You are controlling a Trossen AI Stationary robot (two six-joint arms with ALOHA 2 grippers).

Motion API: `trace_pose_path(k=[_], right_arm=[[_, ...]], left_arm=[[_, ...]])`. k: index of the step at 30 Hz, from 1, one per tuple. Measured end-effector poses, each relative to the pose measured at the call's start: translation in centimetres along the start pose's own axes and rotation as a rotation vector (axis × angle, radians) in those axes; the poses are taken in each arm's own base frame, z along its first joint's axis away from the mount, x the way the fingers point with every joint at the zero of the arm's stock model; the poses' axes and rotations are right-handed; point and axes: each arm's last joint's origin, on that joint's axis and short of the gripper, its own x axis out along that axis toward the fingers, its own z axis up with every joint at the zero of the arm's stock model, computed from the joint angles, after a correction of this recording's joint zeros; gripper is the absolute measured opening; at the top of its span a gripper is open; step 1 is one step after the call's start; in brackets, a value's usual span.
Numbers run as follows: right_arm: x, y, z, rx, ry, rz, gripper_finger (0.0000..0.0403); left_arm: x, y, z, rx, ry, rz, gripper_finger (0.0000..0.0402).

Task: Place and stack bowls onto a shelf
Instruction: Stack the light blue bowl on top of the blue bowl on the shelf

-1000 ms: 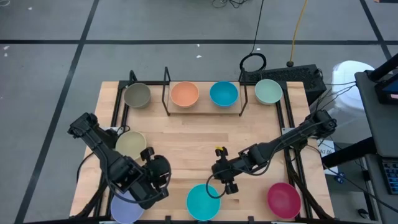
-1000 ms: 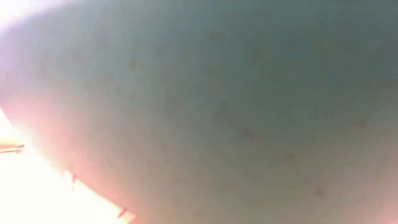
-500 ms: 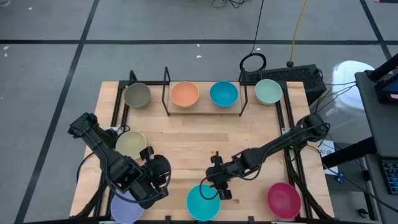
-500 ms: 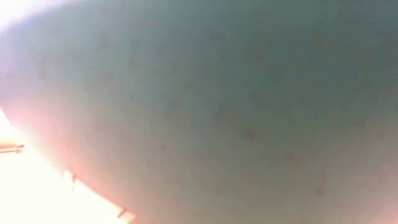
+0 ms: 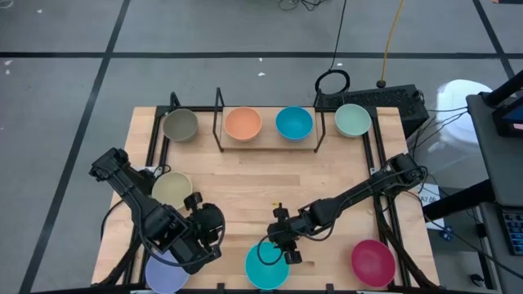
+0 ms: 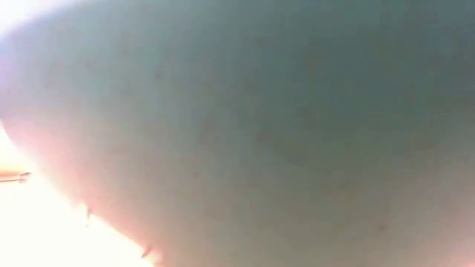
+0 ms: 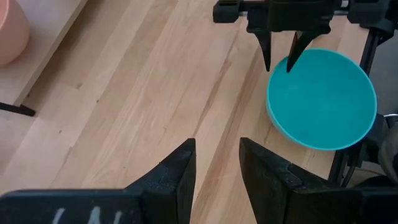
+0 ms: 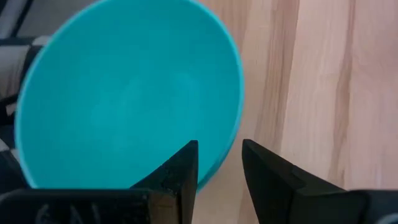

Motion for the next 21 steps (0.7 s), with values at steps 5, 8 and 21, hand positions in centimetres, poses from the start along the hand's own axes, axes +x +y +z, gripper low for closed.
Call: trace_pose_path(k=[5,8,21], right_arm=[[1.1,-0.1,-0.1,-0.04,-0.01,0.002,0.0116],[1.8,-0.3,-0.1,-0.041,-0.024,0.006,0.0116],[2.3,-0.8,-0.1,-0.095,-0.039,-0.05,0.0007]], left_arm=[[0.0,0.0,0.0,0.0,0.0,0.0,0.0129],[0.0,0.0,0.0,0.0,0.0,0.0,0.0129],[0.0,0.0,0.0,0.009,0.001,-0.001,0.0129]])
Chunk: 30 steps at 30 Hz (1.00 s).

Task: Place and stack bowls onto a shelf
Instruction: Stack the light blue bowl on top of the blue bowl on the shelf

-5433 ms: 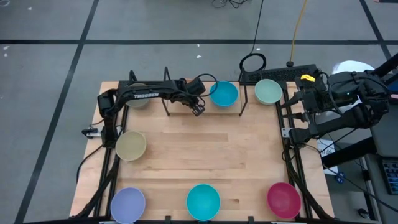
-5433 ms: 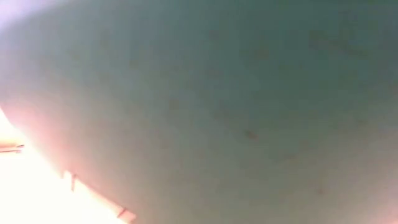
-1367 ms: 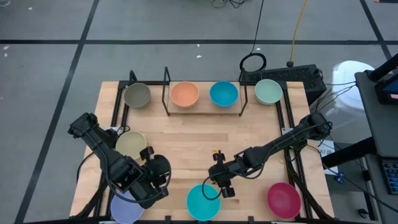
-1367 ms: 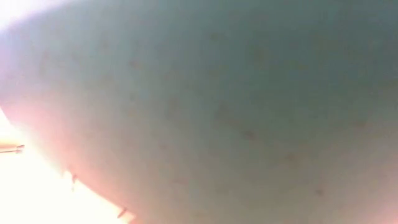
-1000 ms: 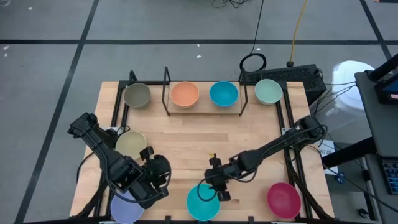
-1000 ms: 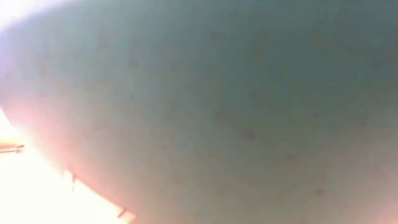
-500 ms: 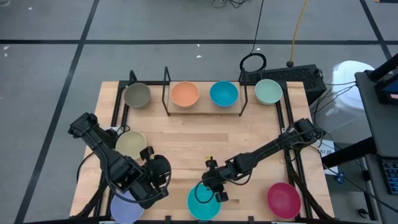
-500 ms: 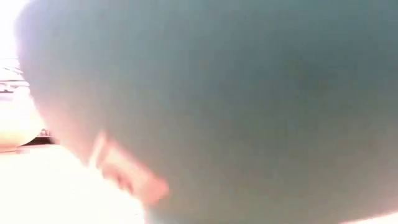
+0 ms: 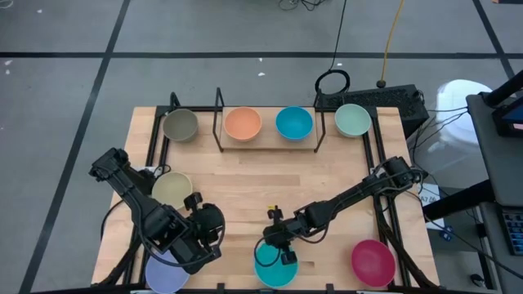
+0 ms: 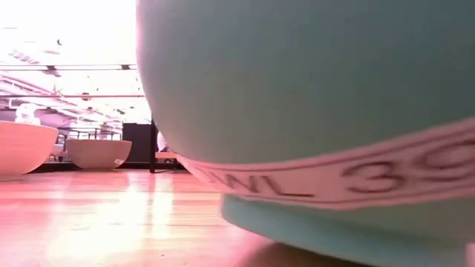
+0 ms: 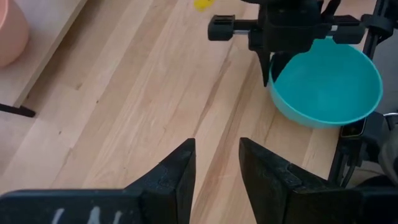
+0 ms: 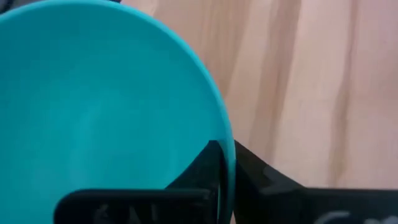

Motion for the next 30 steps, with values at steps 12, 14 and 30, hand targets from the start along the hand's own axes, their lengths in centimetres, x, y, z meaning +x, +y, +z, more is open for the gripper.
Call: trace_pose_path(k=[12,14,30], right_arm=[[-7.3,-4.0,2.5,-0.125,0.036,-0.175,0.0001],[-9.7,-5.2,3.2,-0.102,0.039,-0.221,0.0001],[-27.3,-14.2,5.9,0.051,-0.049,-0.496,0.0]], left_arm=[[0.0,0.0,0.0,-0.01,0.0,0.0,0.0129],[0.0,0.0,0.0,-0.01,0.0,0.0,0.0129],[0.0,0.0,0.0,-0.013,-0.006,0.003,0.0129]])
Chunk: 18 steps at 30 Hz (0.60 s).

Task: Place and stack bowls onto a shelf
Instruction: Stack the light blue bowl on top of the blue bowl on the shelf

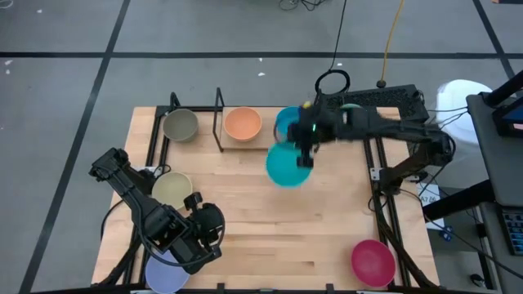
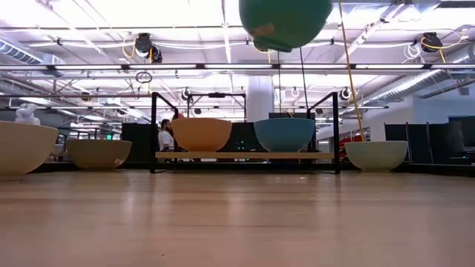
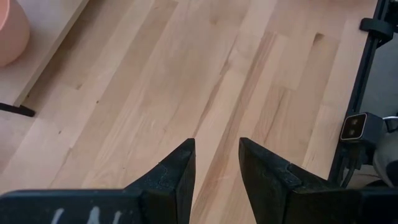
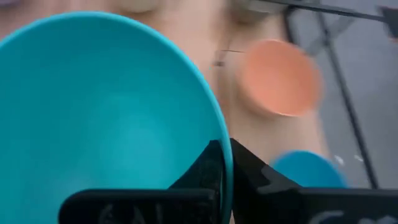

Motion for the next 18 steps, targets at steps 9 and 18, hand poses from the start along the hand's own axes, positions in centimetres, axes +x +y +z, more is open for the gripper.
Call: trace_pose_path(k=[9,18], right_arm=[[-1.5,-7.1,0.6,0.111,-0.038,-0.132,0.0],[0.1,-12.8,-1.4,0.235,0.039,-0.179,0.0]], left_arm=[[0.0,0.0,0.0,0.001,0.0,0.0,0.0129],[0.0,0.0,0.0,0.0,0.0,0.0,0.0129]])
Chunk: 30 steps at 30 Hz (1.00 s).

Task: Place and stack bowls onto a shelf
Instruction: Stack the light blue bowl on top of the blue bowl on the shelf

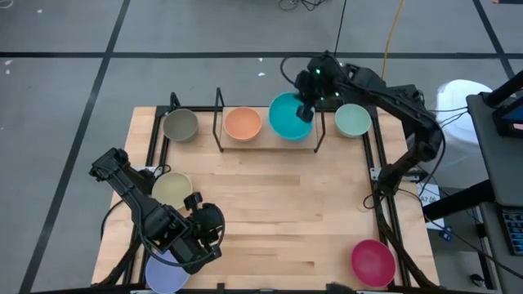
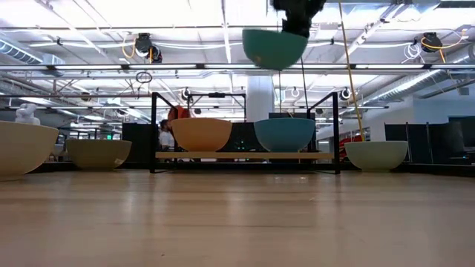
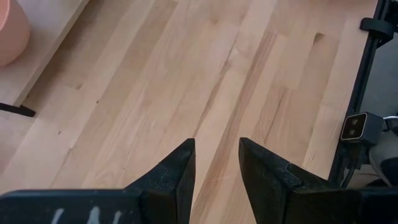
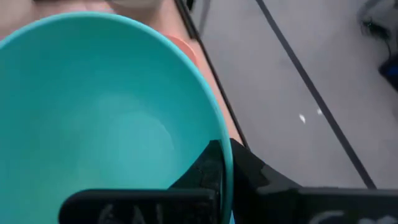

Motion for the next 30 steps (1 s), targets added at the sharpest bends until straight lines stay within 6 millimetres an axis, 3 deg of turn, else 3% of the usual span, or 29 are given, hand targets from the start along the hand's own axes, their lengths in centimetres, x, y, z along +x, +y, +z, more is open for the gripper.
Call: trace_pose_path(k=[12,21,30], right_arm=[[6.2,-4.5,-2.2,0.081,0.182,0.044,0.0],[9.7,-5.9,-4.0,0.093,0.319,0.091,0.0],[11.5,-6.3,-4.6,0.081,0.323,0.176,0.0]], left_arm=[[0.7,0.7,1.1,-0.061,-0.001,0.026,0.0129],[1.3,1.4,2.0,-0.061,-0.001,0.048,0.0129],[1.4,1.5,2.1,-0.042,0.0,0.052,0.0129]])
